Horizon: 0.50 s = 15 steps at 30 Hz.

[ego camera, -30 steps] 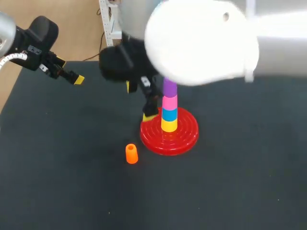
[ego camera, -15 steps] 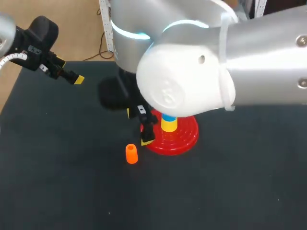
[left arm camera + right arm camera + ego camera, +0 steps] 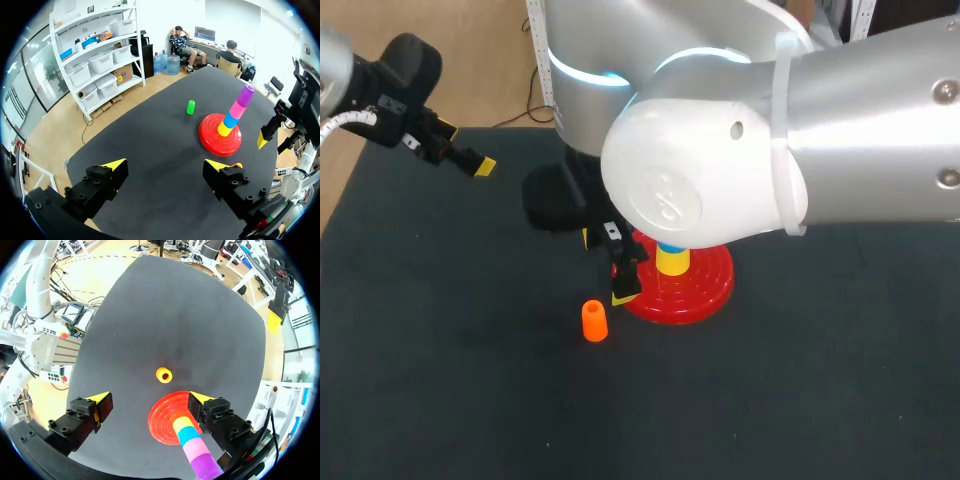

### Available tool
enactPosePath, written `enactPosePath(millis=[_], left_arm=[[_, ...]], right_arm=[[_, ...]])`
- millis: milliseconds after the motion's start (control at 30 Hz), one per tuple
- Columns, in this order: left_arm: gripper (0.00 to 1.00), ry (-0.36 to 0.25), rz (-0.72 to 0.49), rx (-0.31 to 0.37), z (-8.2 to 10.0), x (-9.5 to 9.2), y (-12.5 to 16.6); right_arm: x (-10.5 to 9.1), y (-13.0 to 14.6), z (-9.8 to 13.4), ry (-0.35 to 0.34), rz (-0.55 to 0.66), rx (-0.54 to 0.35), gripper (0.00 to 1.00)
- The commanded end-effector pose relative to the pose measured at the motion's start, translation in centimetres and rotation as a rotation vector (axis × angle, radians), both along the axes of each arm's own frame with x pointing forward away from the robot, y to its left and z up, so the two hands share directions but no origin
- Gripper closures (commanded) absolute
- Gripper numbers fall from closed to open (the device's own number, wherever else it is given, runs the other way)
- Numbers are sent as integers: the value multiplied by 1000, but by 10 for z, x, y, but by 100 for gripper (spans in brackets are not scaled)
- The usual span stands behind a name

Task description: Pick up and stack the cylinders on the red base in this order: pink,purple,orange,green

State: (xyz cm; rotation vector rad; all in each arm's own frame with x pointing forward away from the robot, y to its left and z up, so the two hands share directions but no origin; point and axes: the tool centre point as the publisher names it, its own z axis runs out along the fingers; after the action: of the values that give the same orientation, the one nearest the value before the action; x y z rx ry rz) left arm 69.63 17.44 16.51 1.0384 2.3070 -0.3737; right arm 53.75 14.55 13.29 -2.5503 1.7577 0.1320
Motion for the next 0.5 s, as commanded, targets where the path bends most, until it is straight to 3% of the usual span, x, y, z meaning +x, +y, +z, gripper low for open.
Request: enactPosePath(millis=[33,233,500], left_arm=[[0,0,1,2,0,0,0],[0,0,1,2,0,0,0],[0,0,1,2,0,0,0]], right_arm=[[2,2,-16,18,-12,-45,0],[3,20,-55,51,24,-75,0],[8,26,-84,71,27,-122,0]])
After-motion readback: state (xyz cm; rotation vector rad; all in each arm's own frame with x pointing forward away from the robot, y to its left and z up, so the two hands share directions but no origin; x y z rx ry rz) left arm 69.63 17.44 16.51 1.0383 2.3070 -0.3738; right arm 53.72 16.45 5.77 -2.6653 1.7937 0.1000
